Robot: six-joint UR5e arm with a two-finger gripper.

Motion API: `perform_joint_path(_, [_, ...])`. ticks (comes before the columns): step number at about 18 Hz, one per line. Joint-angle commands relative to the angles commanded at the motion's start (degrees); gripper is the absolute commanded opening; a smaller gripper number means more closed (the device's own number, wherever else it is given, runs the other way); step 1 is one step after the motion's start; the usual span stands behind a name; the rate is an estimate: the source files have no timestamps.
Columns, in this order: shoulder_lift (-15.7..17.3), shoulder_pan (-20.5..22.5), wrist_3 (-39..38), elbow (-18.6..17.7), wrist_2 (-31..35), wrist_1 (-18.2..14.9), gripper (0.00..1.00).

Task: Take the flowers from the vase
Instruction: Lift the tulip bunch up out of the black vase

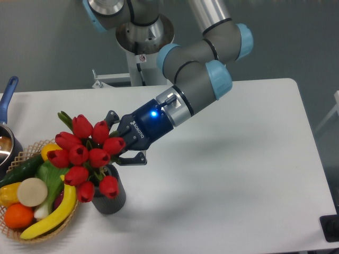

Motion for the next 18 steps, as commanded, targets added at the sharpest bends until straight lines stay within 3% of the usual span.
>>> perform_joint_path(13, [0.0,2.55,-6.58,6.42,-1.76,-0.09,0.11])
perform_joint_path(18, [-0.53,4.65,-6.86,6.77,-1.15,-0.26,0.09])
